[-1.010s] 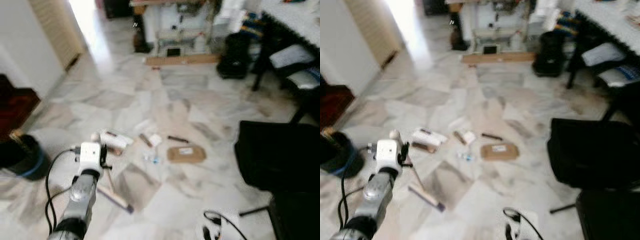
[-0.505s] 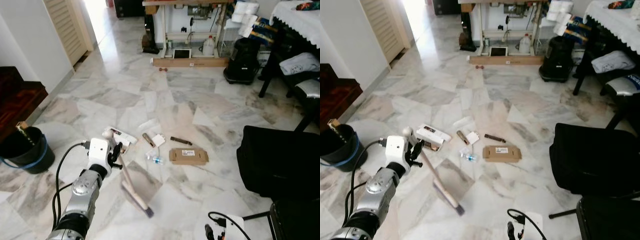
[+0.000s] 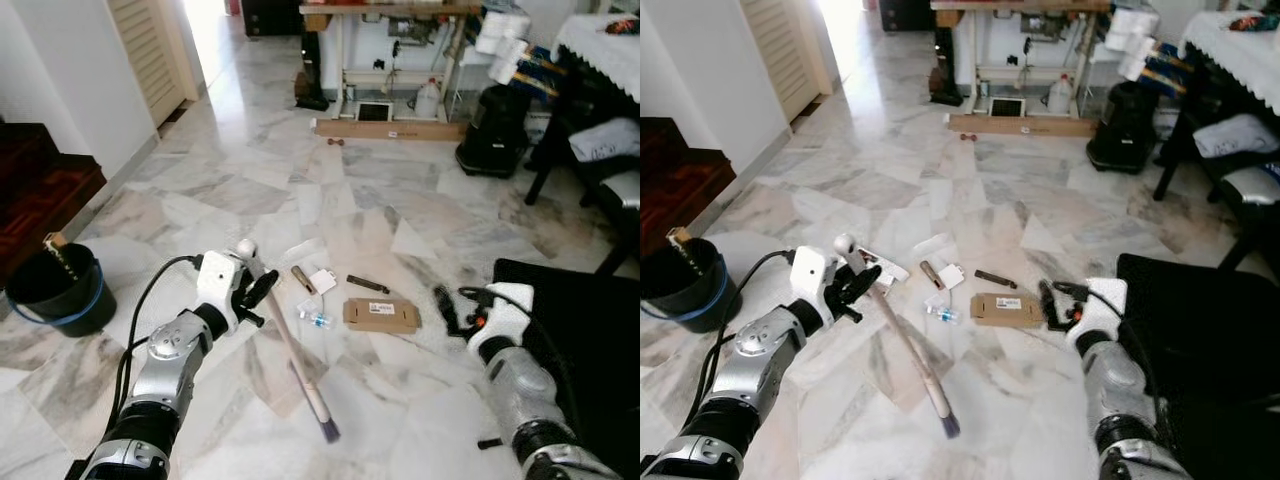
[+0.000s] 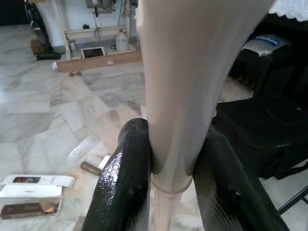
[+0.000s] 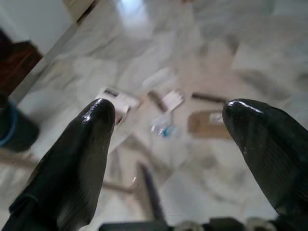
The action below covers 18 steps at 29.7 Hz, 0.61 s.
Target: Sweep floor
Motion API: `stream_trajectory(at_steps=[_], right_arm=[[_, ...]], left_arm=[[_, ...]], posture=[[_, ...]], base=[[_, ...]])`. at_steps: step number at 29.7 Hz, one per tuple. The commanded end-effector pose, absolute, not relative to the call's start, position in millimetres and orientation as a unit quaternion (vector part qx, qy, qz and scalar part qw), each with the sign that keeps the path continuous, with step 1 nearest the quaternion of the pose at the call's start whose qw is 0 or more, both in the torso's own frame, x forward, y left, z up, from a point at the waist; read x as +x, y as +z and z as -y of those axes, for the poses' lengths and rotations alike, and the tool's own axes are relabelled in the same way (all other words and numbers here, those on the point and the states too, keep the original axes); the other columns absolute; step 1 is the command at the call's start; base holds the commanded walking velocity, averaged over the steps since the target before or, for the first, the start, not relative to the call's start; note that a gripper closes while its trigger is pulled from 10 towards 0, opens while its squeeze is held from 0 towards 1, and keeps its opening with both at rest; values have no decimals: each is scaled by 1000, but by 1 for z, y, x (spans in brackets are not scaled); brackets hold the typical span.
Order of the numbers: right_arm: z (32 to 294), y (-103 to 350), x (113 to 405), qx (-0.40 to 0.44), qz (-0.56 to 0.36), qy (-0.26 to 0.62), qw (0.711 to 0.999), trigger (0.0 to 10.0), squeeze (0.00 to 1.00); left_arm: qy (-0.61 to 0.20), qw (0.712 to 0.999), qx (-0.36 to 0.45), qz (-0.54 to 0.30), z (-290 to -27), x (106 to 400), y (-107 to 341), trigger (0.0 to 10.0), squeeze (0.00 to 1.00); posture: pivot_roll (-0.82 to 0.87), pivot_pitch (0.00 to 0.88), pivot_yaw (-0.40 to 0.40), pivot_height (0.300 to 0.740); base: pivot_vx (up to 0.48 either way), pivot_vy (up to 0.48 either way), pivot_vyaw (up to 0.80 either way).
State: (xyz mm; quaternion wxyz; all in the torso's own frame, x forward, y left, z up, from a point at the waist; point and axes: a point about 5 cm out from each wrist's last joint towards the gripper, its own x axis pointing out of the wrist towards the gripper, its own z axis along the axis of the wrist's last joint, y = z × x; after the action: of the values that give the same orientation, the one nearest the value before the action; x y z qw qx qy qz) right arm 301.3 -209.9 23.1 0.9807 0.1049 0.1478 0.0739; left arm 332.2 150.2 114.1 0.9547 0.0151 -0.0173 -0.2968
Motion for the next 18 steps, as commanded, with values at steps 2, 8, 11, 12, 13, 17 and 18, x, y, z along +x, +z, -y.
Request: stream_trajectory(at_steps=[2,8,11,12,13,17,18], right_arm=[[214,39,312,112,-121,97,981,10000,0],[204,56,321,133,-90,179,971,10000,0],[197,65,322,155,-73,249,953,10000,0],[197,65,322,155,-73,249,953,10000,0],[194,68,322,154,-67,270,948,10000,0],[191,80,321,170,-45,329,928,10000,1000],[191,80,321,170,-45,329,928,10000,1000]], left_arm=[[-318,947,17,41,-144,335,130,10000,0],[-355,933,1,52,-136,336,143,10000,0],[-381,923,-11,59,-132,337,153,10000,0],[-381,923,-11,59,-132,337,153,10000,0],[-395,917,-14,62,-129,337,157,10000,0],[-435,898,-21,65,-120,334,166,10000,0],[-435,898,-21,65,-120,334,166,10000,0]], posture=[[-76,0,69,740],[-70,4,64,740],[-66,13,63,740],[-66,13,63,740],[-66,13,63,740],[-68,23,60,740],[-68,23,60,740]], base=[[0,0,0],[0,0,0],[0,0,0],[0,0,0],[0,0,0],[0,0,0],[0,0,0]])
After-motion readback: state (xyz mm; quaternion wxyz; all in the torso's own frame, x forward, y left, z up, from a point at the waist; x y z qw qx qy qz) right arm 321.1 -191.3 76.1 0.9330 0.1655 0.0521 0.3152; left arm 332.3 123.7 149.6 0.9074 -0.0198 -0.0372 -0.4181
